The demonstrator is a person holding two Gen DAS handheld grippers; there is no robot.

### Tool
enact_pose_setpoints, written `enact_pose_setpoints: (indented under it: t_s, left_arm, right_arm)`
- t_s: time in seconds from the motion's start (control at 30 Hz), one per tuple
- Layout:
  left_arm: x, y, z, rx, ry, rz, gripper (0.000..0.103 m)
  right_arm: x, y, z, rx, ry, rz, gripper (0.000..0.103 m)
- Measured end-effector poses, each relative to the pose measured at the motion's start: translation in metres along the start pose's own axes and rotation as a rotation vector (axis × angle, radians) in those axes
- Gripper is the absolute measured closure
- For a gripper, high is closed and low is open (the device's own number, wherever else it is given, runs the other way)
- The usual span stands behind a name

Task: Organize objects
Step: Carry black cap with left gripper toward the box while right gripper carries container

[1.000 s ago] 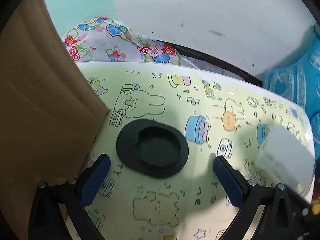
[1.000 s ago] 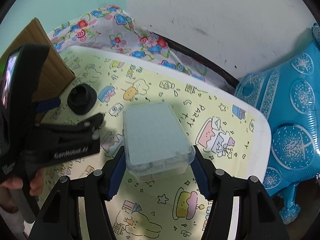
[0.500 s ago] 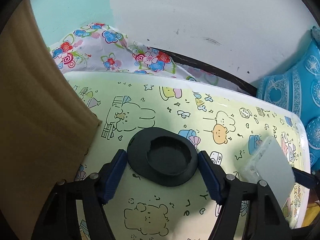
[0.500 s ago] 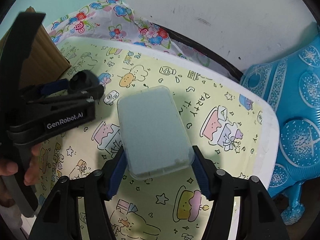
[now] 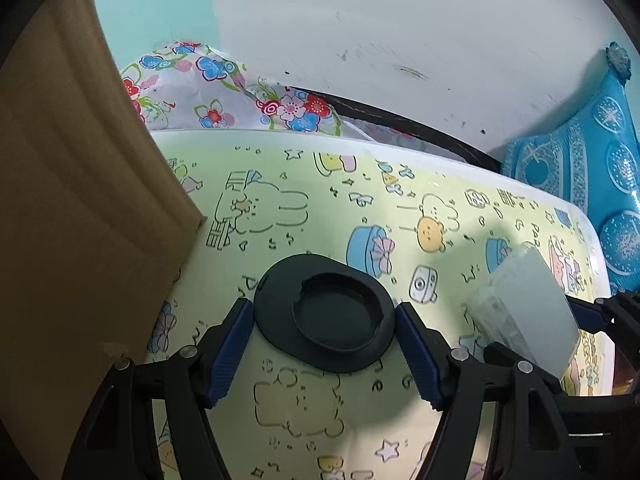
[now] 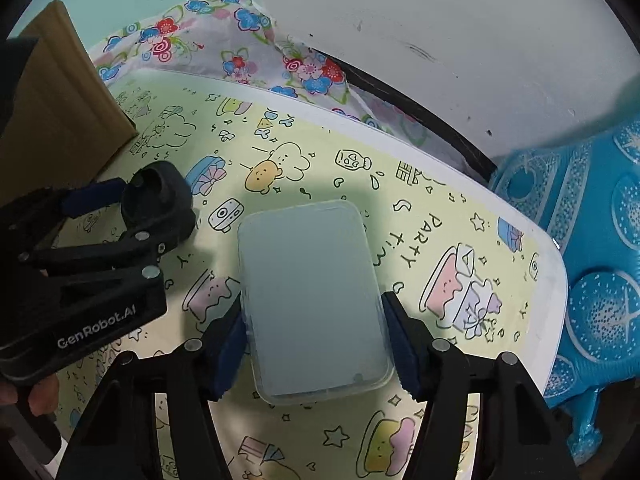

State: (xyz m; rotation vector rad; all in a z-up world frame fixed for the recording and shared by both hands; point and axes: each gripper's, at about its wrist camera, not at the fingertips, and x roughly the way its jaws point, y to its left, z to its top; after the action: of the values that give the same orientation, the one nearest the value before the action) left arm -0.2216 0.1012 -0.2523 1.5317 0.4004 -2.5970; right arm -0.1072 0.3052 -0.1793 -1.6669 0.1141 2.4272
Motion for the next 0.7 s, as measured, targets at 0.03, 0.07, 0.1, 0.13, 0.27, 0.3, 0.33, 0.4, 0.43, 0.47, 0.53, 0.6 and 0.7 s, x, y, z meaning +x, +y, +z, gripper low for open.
enact_pose_setpoints:
  t_s: [0.03, 0.07, 0.1, 0.13, 0.27, 0.3, 0.33, 0.4, 0.43, 0.47, 0.53, 0.6, 0.7]
  left_arm:
    - [-0.001, 0.0, -0.001, -0.001, 0.003, -0.002, 0.03]
    - [-0.002, 0.0, -0.003, -0.002, 0.009, -0.006, 0.03]
    - [-0.003, 0.0, -0.004, -0.004, 0.013, -0.008, 0.03]
    - [-0.005, 0.0, -0.006, -0.008, 0.019, -0.013, 0.03]
    - [-0.015, 0.002, -0.012, -0.017, 0.034, -0.012, 0.03]
    - [-0.019, 0.003, -0.014, -0.018, 0.036, -0.009, 0.03]
    - [-0.023, 0.003, -0.016, -0.015, 0.036, -0.004, 0.03]
    - [-0.033, 0.004, -0.02, -0.01, 0.038, 0.002, 0.03]
    - [-0.037, 0.005, -0.022, -0.008, 0.038, 0.004, 0.03]
    - [-0.043, 0.005, -0.024, -0.008, 0.039, 0.008, 0.03]
    - [-0.053, 0.006, -0.029, -0.006, 0.043, 0.004, 0.03]
    - [-0.066, 0.006, -0.034, -0.001, 0.042, 0.0, 0.03]
    - [-0.09, 0.005, -0.041, 0.018, 0.024, -0.004, 0.03]
  right_arm:
    - [-0.001, 0.002, -0.002, -0.008, 0.0, -0.004, 0.039]
    - [-0.002, 0.003, -0.003, -0.012, 0.001, -0.005, 0.039]
    - [-0.004, 0.004, -0.004, -0.012, 0.001, -0.004, 0.039]
    - [-0.005, 0.005, -0.005, -0.009, 0.001, -0.003, 0.039]
    - [-0.016, 0.01, -0.007, -0.001, 0.006, 0.002, 0.039]
    - [-0.019, 0.012, -0.008, 0.0, 0.01, 0.0, 0.039]
    - [-0.022, 0.015, -0.01, 0.004, 0.013, 0.002, 0.039]
    - [-0.028, 0.017, -0.014, 0.014, 0.02, 0.006, 0.039]
    - [-0.032, 0.019, -0.016, 0.016, 0.022, 0.003, 0.039]
    - [-0.037, 0.022, -0.019, 0.02, 0.023, -0.002, 0.039]
    - [-0.045, 0.024, -0.024, 0.028, 0.028, -0.007, 0.039]
    - [-0.054, 0.027, -0.029, 0.04, 0.033, -0.009, 0.039]
    - [-0.07, 0.03, -0.038, 0.054, 0.033, -0.014, 0.039]
